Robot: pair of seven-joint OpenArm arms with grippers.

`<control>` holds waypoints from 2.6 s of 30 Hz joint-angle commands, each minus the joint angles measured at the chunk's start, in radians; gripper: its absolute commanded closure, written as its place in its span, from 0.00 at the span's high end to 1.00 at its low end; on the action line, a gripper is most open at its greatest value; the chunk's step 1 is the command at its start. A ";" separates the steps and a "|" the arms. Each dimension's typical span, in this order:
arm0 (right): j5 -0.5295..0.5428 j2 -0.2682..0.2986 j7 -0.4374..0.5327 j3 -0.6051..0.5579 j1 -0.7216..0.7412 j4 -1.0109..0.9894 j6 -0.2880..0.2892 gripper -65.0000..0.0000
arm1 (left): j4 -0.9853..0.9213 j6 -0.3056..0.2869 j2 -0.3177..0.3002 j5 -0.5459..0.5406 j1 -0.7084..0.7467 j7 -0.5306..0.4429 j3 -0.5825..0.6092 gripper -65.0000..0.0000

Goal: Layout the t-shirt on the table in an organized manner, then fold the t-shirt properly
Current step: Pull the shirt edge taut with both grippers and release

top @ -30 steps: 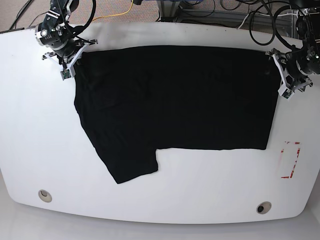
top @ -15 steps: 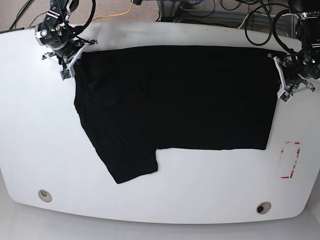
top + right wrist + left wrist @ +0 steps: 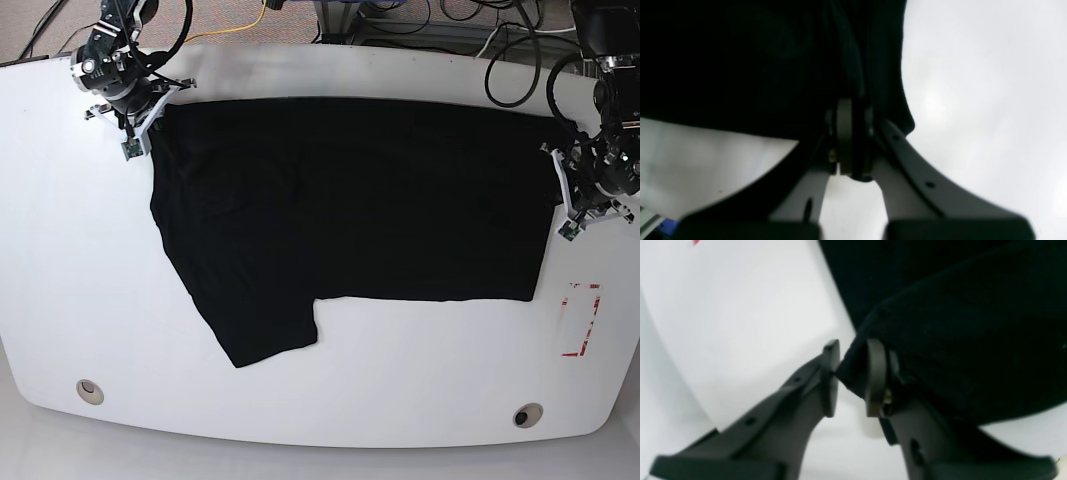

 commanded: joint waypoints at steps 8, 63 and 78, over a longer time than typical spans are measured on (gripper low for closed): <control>0.009 0.011 0.015 0.005 0.016 0.035 -0.002 0.01 | -0.008 0.002 -0.039 -0.001 -0.055 -0.010 0.043 0.57; 0.012 0.005 0.011 0.106 0.101 -0.073 -0.002 0.81 | 0.101 0.002 0.065 -0.096 0.143 -0.015 -0.196 0.69; 0.012 0.005 0.014 0.106 0.104 -0.144 -0.002 0.80 | 0.012 0.002 0.094 -0.095 0.170 -0.015 -0.250 0.69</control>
